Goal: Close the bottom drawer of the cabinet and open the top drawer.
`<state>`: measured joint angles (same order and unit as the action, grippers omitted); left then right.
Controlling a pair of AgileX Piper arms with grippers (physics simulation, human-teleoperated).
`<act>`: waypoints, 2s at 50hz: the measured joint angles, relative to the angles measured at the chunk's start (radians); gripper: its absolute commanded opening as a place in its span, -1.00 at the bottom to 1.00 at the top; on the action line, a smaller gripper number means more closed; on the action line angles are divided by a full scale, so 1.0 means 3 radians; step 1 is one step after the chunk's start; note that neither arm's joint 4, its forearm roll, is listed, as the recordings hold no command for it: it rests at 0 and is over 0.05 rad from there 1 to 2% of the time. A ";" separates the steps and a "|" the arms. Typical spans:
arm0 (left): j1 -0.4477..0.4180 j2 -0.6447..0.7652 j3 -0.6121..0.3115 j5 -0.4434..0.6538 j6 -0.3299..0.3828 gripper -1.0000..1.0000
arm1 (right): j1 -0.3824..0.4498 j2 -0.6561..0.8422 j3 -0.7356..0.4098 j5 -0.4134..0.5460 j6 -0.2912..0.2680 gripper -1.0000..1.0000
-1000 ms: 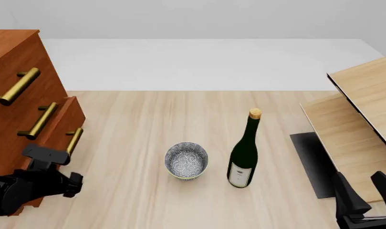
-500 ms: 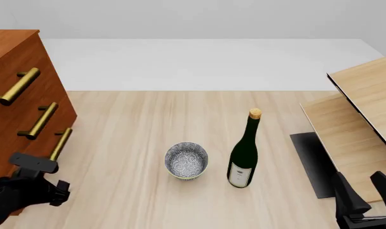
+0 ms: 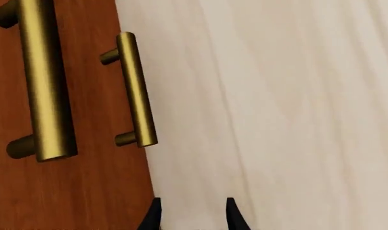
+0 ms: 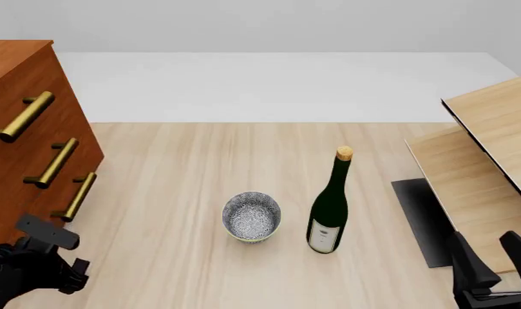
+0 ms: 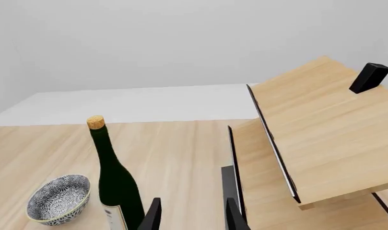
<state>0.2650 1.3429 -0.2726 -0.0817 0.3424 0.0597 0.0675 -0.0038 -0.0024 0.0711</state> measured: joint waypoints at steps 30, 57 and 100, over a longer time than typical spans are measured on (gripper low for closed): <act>-0.0493 -0.0065 -0.0340 0.0263 -0.0450 1.00 | -0.0032 0.0015 -0.0003 -0.0016 0.0014 1.00; -0.1109 -0.0167 -0.0657 0.0379 -0.0242 1.00 | -0.0054 0.0015 -0.0002 -0.0019 0.0024 1.00; -0.1383 -0.0567 -0.0719 -0.0027 0.1257 1.00 | -0.0043 0.0017 -0.0001 -0.0025 0.0018 1.00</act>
<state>-0.1498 1.1727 -0.4884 -0.0897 0.7195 0.0467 0.0725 -0.0041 -0.0098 0.0766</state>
